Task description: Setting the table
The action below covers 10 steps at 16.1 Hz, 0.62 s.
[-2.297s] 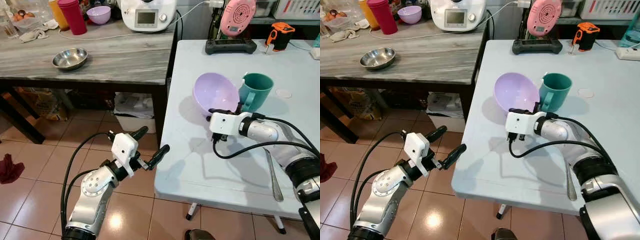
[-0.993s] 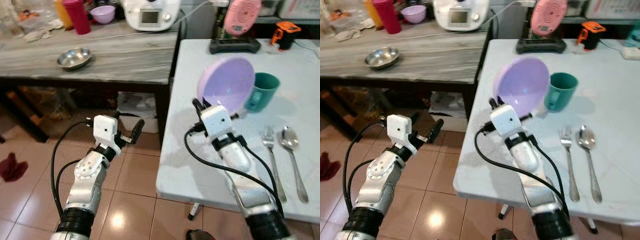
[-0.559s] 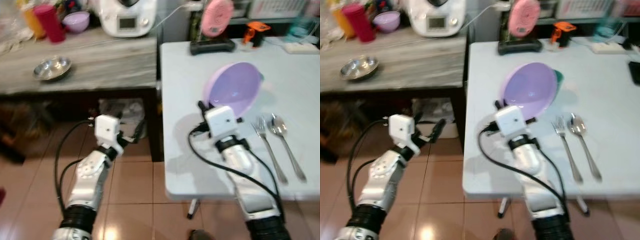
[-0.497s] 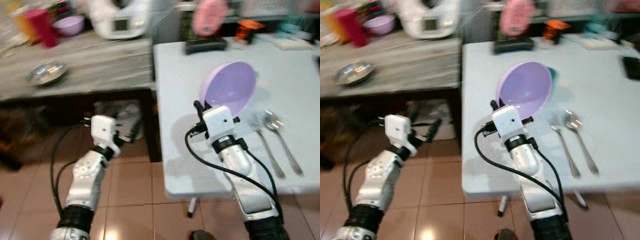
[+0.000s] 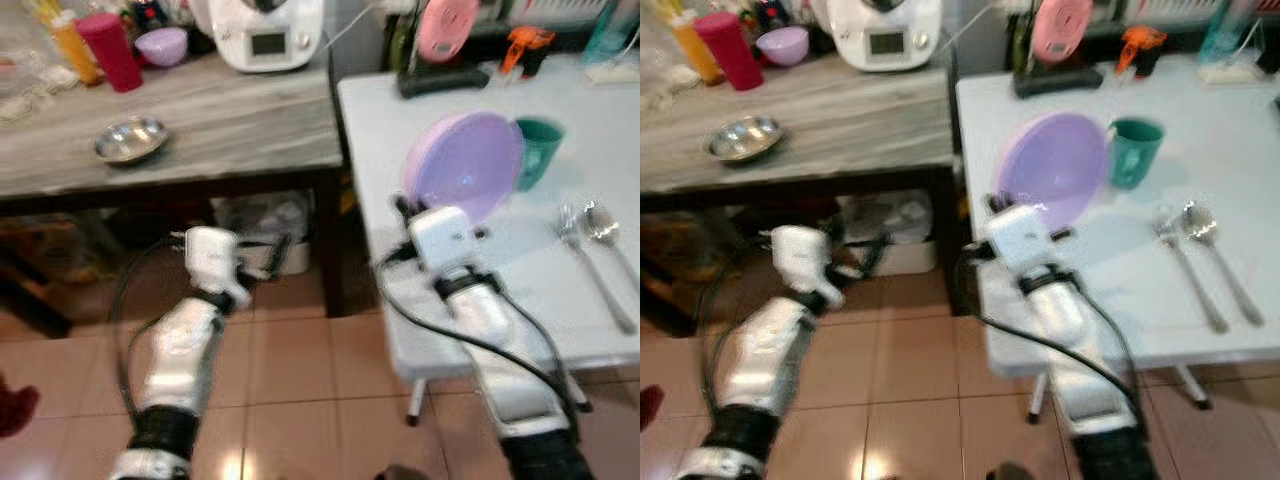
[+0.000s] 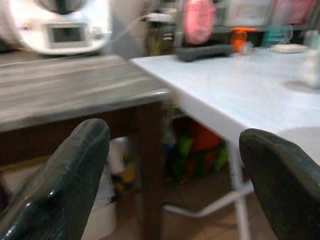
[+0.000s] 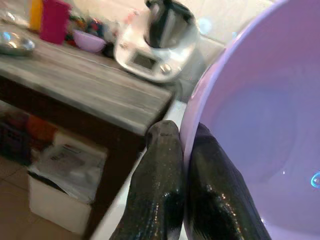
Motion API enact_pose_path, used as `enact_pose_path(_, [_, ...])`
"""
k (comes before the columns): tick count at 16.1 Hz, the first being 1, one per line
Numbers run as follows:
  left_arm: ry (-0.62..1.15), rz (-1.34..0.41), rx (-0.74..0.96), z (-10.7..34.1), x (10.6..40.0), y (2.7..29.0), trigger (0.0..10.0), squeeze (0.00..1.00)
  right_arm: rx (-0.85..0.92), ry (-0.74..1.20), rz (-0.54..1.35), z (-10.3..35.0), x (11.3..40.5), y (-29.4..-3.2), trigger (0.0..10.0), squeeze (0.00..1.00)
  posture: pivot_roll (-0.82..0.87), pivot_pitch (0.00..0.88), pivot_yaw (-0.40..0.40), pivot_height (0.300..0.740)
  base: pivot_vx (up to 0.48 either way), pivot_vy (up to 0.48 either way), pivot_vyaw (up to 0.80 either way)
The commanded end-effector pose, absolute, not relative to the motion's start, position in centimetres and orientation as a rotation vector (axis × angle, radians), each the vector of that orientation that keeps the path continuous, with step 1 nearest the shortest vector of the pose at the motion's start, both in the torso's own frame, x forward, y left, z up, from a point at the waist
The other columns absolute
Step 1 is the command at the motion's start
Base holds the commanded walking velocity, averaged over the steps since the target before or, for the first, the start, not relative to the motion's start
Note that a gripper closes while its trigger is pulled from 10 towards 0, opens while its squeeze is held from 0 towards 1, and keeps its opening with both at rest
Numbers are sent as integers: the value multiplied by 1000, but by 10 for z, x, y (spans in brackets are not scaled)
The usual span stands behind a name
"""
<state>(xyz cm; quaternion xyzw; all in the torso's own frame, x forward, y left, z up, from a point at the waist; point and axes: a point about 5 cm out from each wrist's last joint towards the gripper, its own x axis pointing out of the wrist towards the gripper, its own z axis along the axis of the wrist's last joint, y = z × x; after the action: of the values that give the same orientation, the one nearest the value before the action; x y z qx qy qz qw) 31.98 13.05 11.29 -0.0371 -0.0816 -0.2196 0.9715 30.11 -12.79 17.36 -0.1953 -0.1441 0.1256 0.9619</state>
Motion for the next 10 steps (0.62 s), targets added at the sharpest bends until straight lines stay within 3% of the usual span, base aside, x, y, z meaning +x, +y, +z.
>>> enact_pose_path(1, [-169, -425, -51, 115, 322, 137, 10000, 0, -394, -348, 275, 185, 299, -120, 10000, 0, -271, 78, 91, 740, 0, 360, 0])
enact_pose_path(6, [-172, -435, -45, 116, 323, 134, 10000, 0, -391, -344, 271, 183, 300, -122, 10000, 0, -272, 70, 97, 740, 0, 362, 686])
enact_pose_path(10, [-175, -427, -37, 117, 323, 136, 10000, 0, -393, -336, 260, 181, 299, -126, 10000, 0, -268, 69, 97, 740, 0, 363, 383])
